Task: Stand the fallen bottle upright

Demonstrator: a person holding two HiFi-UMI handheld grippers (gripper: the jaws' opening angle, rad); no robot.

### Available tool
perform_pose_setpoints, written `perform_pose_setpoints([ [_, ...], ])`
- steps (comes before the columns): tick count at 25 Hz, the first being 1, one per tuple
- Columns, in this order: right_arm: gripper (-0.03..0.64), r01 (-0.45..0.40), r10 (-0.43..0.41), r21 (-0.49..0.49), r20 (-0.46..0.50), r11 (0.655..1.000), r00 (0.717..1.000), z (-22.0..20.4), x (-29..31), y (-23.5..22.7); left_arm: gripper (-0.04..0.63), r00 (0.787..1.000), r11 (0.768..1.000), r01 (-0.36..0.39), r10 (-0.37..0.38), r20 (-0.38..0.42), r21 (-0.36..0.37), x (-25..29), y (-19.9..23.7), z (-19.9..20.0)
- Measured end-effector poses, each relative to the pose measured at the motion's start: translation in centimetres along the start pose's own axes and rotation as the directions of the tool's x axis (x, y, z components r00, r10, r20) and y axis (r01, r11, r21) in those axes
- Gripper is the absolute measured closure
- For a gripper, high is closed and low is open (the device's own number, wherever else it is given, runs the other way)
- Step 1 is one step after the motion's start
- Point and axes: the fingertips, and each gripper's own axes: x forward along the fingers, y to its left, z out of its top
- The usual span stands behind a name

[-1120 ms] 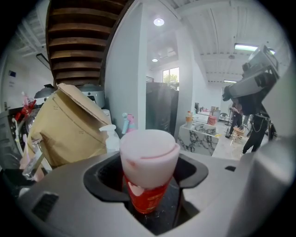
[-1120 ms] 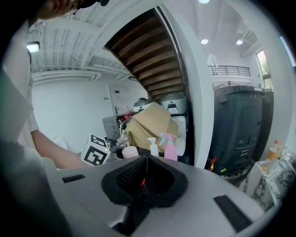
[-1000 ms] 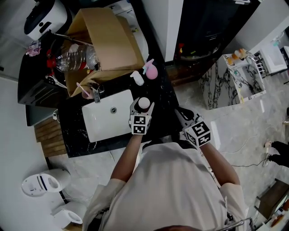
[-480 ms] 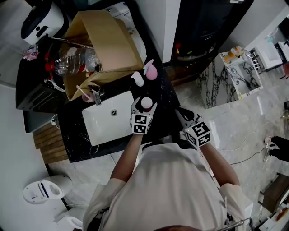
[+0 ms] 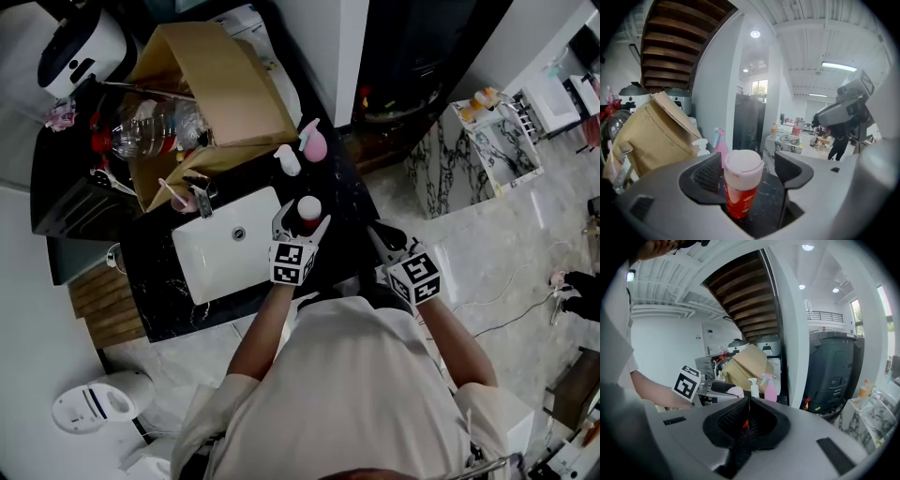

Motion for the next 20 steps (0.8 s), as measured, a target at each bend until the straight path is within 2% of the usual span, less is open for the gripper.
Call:
perform_pose_setpoints([
  [6,0.581,0.007,-0.006,-0.014,0.027,1.0,1.0,0.5,-0.7,0.1,0.25,0.999,1.0,-0.007,0.008,0.038,-0.027,-2.3,-0.6,1.2],
  [14,0.581,-0.06,0.066,-0.063,0.091,0.996,0.994,1.5,-2.4,0.2,0.253,0.993,0.993,-0.099,0.102,0.055,-0.059,-6.2,-1.9,2.0],
  [20,0.581,-0.128,0.139,-0.098,0.119,0.987,0.983,1.8,-4.6,-0.4,0.31,0.98,0.976,-0.182,0.189,0.055,-0.118,-8.8,-3.6,2.2],
])
